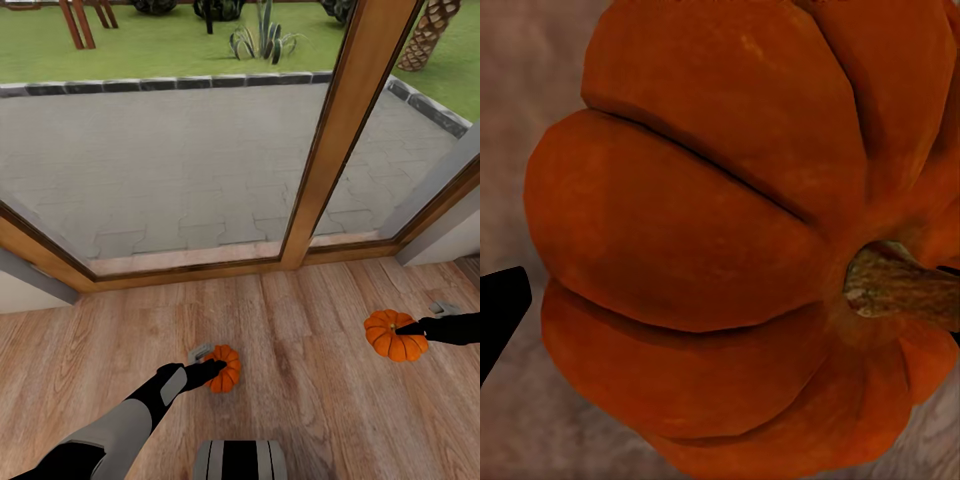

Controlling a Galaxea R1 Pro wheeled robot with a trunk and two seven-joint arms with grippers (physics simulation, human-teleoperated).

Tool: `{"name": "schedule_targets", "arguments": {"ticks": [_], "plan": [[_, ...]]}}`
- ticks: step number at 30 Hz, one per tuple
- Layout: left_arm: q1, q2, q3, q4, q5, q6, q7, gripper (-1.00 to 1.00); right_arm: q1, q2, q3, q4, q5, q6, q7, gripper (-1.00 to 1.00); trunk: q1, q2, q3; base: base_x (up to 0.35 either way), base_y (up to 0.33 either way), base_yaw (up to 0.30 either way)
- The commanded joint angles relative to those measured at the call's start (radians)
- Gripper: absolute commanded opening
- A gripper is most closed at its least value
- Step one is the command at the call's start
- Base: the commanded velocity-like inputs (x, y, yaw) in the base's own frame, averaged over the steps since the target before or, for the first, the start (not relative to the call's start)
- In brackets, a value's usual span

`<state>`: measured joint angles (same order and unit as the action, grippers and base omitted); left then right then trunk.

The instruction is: Place each of the two pumpkins and all three candles from the living room inside a cabinet in the living room (use any cabinet), then make sure every cabinet is closed, and position the cauldron so it is next to a table in the living room.

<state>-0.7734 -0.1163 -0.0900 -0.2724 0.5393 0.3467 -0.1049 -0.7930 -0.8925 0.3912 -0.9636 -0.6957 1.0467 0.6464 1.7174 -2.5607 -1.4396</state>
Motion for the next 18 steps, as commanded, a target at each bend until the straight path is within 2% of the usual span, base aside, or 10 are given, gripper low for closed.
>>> {"name": "schedule_targets", "arguments": {"ticks": [1,18], "plan": [[0.0,0.001,-0.01,0.01,-0.018,0.001,0.02,-1.0,-0.002,-0.001,0.003,0.0,0.005,0.001,0.007,-1.0,0.0,0.0,-0.001,0.0,0.0,0.0],[0.0,0.001,-0.008,0.01,-0.018,0.002,0.02,-1.0,-0.002,-0.001,0.003,0.0,0.005,0.001,0.007,-1.0,0.0,0.0,-0.001,0.0,0.0,0.0]]}}
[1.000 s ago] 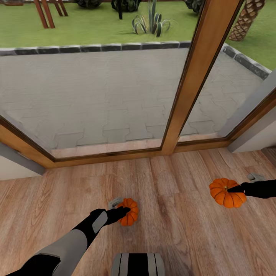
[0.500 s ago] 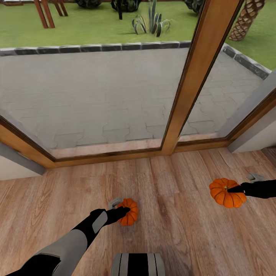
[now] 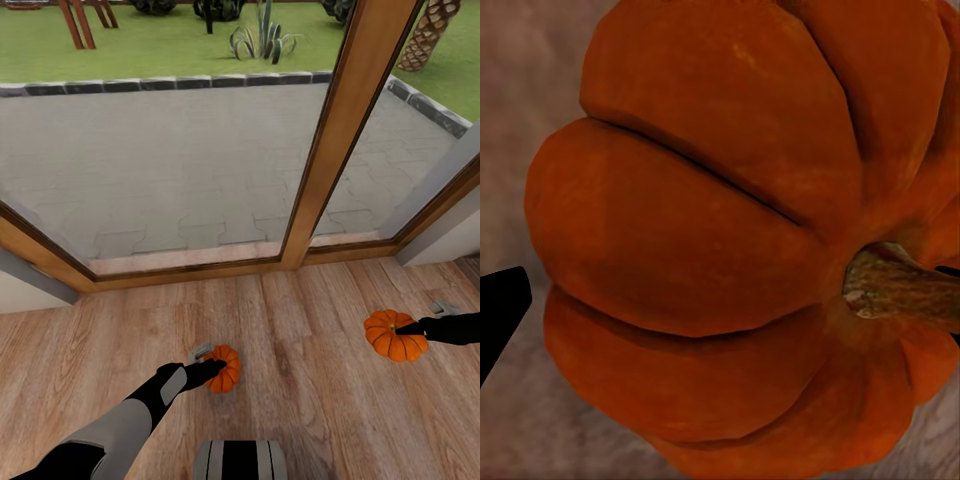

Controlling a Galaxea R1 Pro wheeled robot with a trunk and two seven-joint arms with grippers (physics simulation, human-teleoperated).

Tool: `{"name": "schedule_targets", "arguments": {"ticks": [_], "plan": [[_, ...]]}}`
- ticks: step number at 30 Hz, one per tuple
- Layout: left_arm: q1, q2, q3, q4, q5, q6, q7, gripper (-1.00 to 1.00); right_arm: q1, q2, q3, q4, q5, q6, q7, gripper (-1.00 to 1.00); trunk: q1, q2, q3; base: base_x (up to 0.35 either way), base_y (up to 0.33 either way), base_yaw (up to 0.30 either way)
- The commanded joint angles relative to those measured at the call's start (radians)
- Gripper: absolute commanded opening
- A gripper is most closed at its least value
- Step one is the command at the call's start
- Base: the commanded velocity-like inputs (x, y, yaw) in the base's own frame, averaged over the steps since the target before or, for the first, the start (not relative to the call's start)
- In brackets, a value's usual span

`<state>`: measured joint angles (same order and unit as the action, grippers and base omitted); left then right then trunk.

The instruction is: Place each of the two pumpkins and all three candles from the living room inside a cabinet in the living room (use any cabinet), then make sure every cabinet is closed, and position the cauldron so it is next to a table in the living room.

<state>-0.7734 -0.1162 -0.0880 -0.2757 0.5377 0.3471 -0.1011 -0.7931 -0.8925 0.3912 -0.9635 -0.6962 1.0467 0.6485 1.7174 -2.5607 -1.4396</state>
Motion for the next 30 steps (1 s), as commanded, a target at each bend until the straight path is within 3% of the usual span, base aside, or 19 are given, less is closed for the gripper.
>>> {"name": "schedule_targets", "arguments": {"ticks": [1,21,30], "plan": [[0.0,0.001,-0.01,0.013,-0.016,0.001,0.017,-1.0,-0.001,-0.001,0.003,0.0,0.006,0.0,0.005,-1.0,0.0,0.0,-0.001,0.0,0.0,0.0],[0.0,0.001,-0.012,0.013,-0.016,0.001,0.017,-1.0,-0.001,0.0,0.003,0.0,0.006,0.0,0.005,-1.0,0.0,0.0,-0.001,0.0,0.0,0.0],[0.0,0.0,-0.012,0.013,-0.016,0.003,0.017,-1.0,-0.001,0.0,0.003,0.001,0.006,0.0,0.005,-1.0,-0.004,0.002,0.034,0.0,0.0,0.0]]}}
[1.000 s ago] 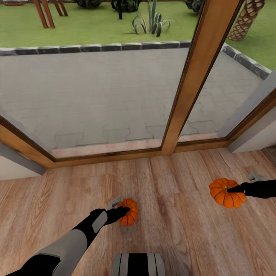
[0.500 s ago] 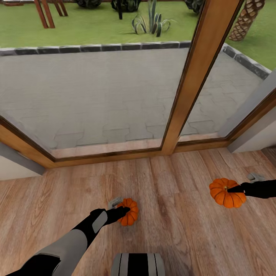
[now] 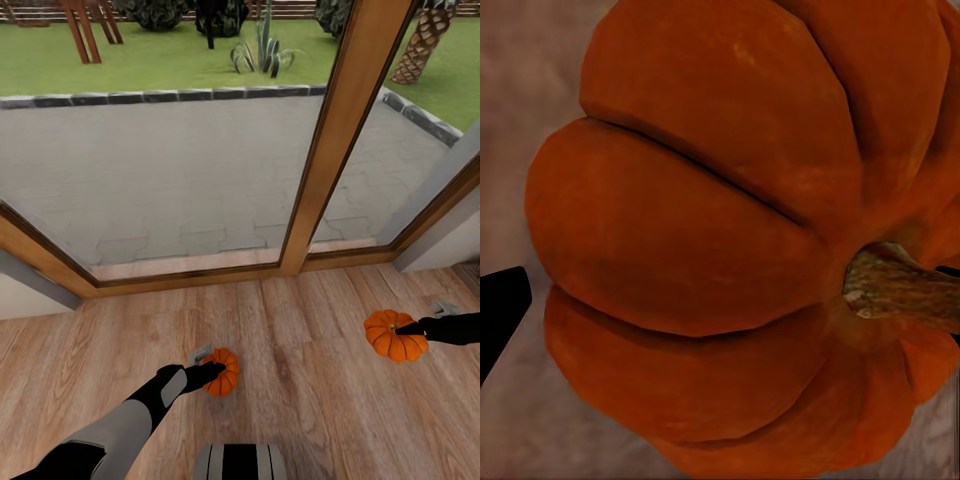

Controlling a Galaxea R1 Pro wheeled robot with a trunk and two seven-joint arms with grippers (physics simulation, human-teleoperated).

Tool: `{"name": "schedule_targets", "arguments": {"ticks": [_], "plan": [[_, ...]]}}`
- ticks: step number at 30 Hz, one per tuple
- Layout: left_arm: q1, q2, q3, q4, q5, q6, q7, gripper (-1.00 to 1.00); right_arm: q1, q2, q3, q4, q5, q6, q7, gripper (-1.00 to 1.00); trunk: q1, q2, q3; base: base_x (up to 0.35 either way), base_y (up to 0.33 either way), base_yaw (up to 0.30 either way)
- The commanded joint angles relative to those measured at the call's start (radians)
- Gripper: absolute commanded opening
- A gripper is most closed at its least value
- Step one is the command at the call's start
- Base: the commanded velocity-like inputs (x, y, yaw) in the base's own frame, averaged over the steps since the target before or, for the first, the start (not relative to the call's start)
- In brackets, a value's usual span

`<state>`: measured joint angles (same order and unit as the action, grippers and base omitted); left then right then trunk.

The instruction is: Place each of the two pumpkins and all three candles from the living room inside a cabinet in the living room (use any cabinet), then make sure every cabinet is closed, and position the cauldron so it is next to a table in the living room.

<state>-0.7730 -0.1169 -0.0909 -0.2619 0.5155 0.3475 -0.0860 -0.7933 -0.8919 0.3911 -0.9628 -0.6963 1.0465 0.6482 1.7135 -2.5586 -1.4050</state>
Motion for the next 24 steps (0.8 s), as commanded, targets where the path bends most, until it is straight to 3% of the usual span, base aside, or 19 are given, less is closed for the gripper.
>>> {"name": "schedule_targets", "arguments": {"ticks": [1,9,12,19,24], "plan": [[0.0,0.001,-0.009,-0.001,0.006,0.003,0.002,-1.0,-0.001,-0.001,0.003,0.001,0.006,0.001,0.005,-1.0,-0.001,0.0,0.003,0.0,0.0,0.0],[0.0,0.0,-0.009,-0.001,0.008,0.005,0.002,-1.0,-0.001,0.003,0.003,0.002,0.008,0.001,0.004,-1.0,-0.004,0.002,0.034,0.0,0.0,0.0],[0.0,0.0,-0.009,-0.005,0.01,0.011,-0.009,-1.0,-0.001,0.05,0.003,0.012,0.011,0.001,-0.004,-1.0,-0.005,0.003,0.046,0.0,0.0,0.0],[0.0,-0.001,-0.011,-0.01,0.01,0.016,-0.015,-1.0,-0.001,0.084,0.003,0.031,0.011,0.001,-0.007,-1.0,-0.009,0.004,0.074,0.0,0.0,0.0],[0.0,0.0,-0.011,-0.008,0.009,0.051,-0.01,-1.0,-0.001,0.152,0.003,0.055,0.011,0.001,-0.008,-1.0,-0.011,0.005,0.1,0.0,0.0,0.0]]}}
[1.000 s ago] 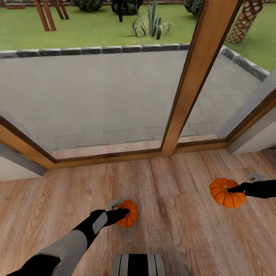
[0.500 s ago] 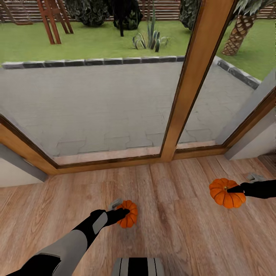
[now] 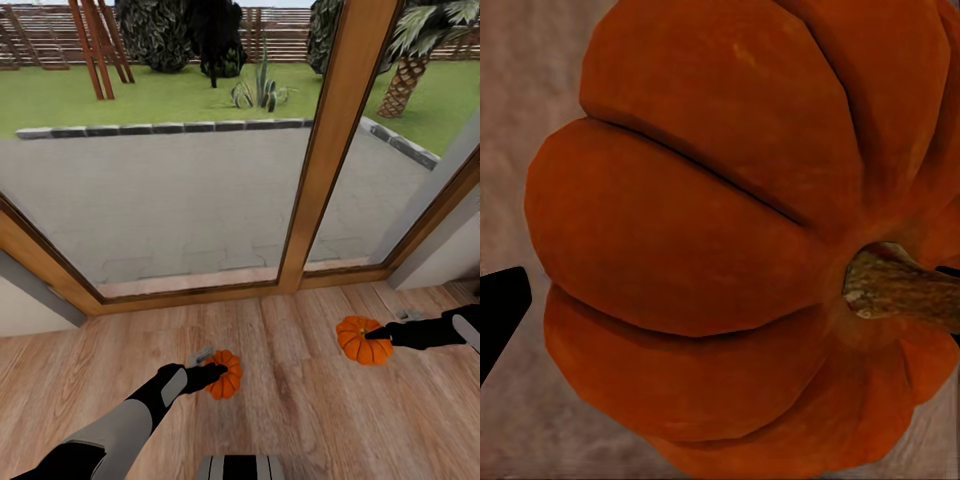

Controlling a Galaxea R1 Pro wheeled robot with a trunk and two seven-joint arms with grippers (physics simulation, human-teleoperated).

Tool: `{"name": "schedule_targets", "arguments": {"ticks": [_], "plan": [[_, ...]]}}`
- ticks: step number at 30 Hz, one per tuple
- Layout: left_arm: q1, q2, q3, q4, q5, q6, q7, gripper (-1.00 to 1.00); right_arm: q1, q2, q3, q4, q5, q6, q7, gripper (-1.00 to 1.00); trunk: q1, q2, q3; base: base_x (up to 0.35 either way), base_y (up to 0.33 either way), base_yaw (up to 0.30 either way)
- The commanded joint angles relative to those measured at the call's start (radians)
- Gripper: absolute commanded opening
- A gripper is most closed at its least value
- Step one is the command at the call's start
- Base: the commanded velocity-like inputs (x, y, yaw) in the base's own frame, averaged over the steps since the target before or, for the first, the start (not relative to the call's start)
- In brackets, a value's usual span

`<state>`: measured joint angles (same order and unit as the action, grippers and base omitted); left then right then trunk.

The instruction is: Place each of the two pumpkins and all three candles from the living room inside a cabinet in the living room (use any cabinet), then make sure every cabinet is closed, and position the cauldron so it is next to a table in the living room.

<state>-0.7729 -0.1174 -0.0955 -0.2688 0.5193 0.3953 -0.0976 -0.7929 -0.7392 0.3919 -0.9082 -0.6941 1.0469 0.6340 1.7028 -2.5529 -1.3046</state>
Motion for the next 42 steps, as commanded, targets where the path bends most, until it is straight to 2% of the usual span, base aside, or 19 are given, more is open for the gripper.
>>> {"name": "schedule_targets", "arguments": {"ticks": [1,6,20,26,35,42], "plan": [[0.0,0.0,-0.007,-0.002,0.005,0.016,0.002,-1.0,-0.002,0.031,0.002,0.004,0.009,0.0,0.005,-1.0,-0.001,0.0,0.005,0.0,0.0,0.0],[0.0,-0.003,-0.007,-0.014,0.006,0.024,0.001,-1.0,-0.002,0.061,0.002,0.021,0.01,0.0,0.004,-1.0,-0.003,0.001,0.032,0.0,0.0,0.0],[0.0,-0.001,-0.007,-0.02,0.002,0.026,0.006,-1.0,-0.002,0.067,0.002,0.025,0.011,0.0,0.004,-1.0,-0.009,0.004,0.096,0.0,0.0,0.0],[0.0,-0.001,-0.006,-0.018,0.005,0.027,0.112,-1.0,-0.002,0.067,0.002,0.027,0.011,0.0,0.003,-1.0,-0.012,0.006,0.119,0.0,0.0,0.0],[0.0,-0.001,-0.007,-0.017,0.007,0.027,0.116,-1.0,-0.002,0.068,0.004,0.052,0.011,0.0,0.003,-1.0,-0.016,0.008,0.154,0.0,0.0,0.0],[0.0,-0.002,-0.009,-0.011,0.005,0.028,0.116,-1.0,-0.002,0.101,0.004,0.055,0.011,0.0,0.003,-1.0,-0.019,0.01,0.181,0.0,0.0,0.0]]}}
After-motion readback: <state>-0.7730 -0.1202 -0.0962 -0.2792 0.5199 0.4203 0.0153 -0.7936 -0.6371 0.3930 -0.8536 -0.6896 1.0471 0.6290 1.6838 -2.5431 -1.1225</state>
